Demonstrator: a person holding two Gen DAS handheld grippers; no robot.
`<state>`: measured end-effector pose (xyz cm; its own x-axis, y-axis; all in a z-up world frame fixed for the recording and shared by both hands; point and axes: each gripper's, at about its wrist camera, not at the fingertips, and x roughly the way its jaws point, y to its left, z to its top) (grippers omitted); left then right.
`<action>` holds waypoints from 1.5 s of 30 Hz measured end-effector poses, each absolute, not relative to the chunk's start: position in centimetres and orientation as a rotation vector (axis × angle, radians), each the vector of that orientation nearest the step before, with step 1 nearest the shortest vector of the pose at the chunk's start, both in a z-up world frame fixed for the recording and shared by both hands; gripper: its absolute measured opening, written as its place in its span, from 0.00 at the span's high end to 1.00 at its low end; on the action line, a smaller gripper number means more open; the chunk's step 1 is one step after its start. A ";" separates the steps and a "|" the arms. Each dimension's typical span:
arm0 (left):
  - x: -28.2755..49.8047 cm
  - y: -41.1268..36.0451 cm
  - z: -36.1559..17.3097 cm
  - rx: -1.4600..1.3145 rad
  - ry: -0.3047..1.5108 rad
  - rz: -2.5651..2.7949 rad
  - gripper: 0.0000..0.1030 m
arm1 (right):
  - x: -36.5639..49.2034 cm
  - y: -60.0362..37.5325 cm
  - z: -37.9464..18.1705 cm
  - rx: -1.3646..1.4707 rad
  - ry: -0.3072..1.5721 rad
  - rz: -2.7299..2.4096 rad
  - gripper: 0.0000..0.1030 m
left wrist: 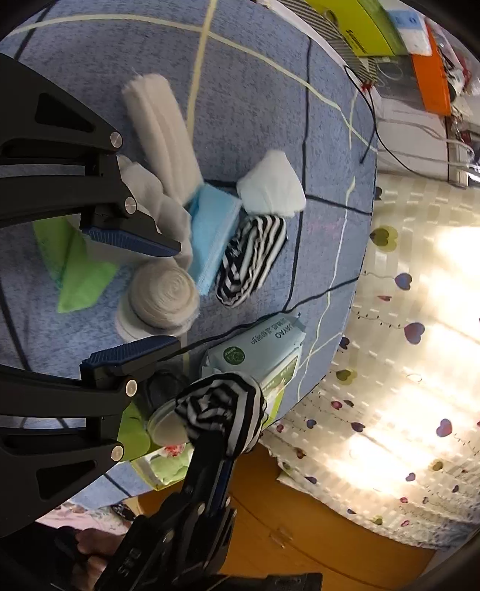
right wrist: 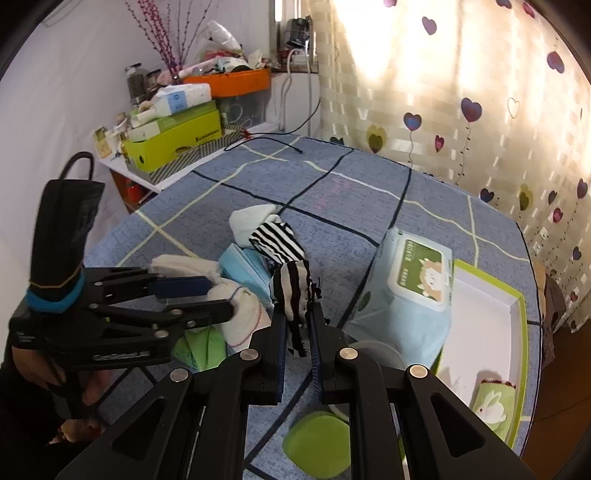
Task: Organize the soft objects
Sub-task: 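Grasp the black-white striped sock with the right gripper, then grasp the rolled beige sock with the left gripper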
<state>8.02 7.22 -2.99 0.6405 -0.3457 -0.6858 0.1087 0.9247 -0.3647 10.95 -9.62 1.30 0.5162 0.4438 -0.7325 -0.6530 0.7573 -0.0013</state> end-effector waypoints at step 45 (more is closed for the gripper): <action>7.8 2.3 -3.3 -0.187 0.822 -0.242 0.56 | 8.5 -16.7 2.8 -0.177 0.734 0.600 0.89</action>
